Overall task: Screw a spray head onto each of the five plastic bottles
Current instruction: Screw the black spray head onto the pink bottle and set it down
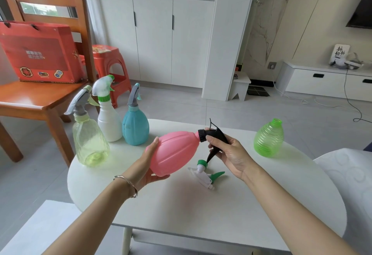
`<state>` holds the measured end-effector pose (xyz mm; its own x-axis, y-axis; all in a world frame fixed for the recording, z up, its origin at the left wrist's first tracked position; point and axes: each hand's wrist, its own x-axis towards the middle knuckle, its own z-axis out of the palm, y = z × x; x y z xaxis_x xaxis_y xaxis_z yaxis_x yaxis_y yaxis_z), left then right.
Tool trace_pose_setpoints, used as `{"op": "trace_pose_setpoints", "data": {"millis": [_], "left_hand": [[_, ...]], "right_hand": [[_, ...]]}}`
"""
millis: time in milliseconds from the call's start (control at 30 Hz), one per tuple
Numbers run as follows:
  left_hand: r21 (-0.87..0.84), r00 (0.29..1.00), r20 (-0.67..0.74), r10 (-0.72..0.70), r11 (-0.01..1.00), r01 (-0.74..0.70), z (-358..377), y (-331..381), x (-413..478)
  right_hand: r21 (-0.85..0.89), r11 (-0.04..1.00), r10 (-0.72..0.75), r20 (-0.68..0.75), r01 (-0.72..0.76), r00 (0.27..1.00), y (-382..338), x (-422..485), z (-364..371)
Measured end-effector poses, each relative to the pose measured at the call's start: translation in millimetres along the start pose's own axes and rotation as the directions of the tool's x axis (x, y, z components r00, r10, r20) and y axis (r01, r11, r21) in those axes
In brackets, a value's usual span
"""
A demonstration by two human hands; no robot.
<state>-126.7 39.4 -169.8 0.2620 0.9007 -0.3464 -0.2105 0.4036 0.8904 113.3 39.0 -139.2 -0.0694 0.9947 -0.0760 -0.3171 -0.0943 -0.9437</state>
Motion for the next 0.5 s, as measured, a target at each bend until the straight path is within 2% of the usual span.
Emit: {"op": "trace_pose_setpoints", "data": {"millis": [133, 233, 367, 433, 500], "left_hand": [[-0.032, 0.999, -0.018, -0.035, 0.999, 0.034, 3, 2, 2], [-0.015, 1.000, -0.026, -0.007, 1.000, 0.007, 5, 4, 4], [-0.046, 1.000, 0.025, 0.019, 0.999, -0.017, 9, 5, 3], [-0.062, 0.999, 0.038, 0.002, 0.998, 0.000, 11, 4, 3], [-0.029, 0.999, 0.034, -0.026, 0.999, 0.027, 11, 2, 4]], "right_hand": [[0.074, 0.997, 0.020, 0.020, -0.022, 1.000, -2, 0, 4], [0.138, 0.990, -0.007, -0.060, 0.015, 0.998, -1, 2, 9], [0.306, 0.951, 0.004, -0.159, 0.045, 0.987, 1, 4, 13], [0.281, 0.958, -0.013, -0.149, 0.055, 0.989, 1, 4, 15], [0.175, 0.982, -0.059, -0.101, 0.076, 0.993, 1, 4, 18]]}}
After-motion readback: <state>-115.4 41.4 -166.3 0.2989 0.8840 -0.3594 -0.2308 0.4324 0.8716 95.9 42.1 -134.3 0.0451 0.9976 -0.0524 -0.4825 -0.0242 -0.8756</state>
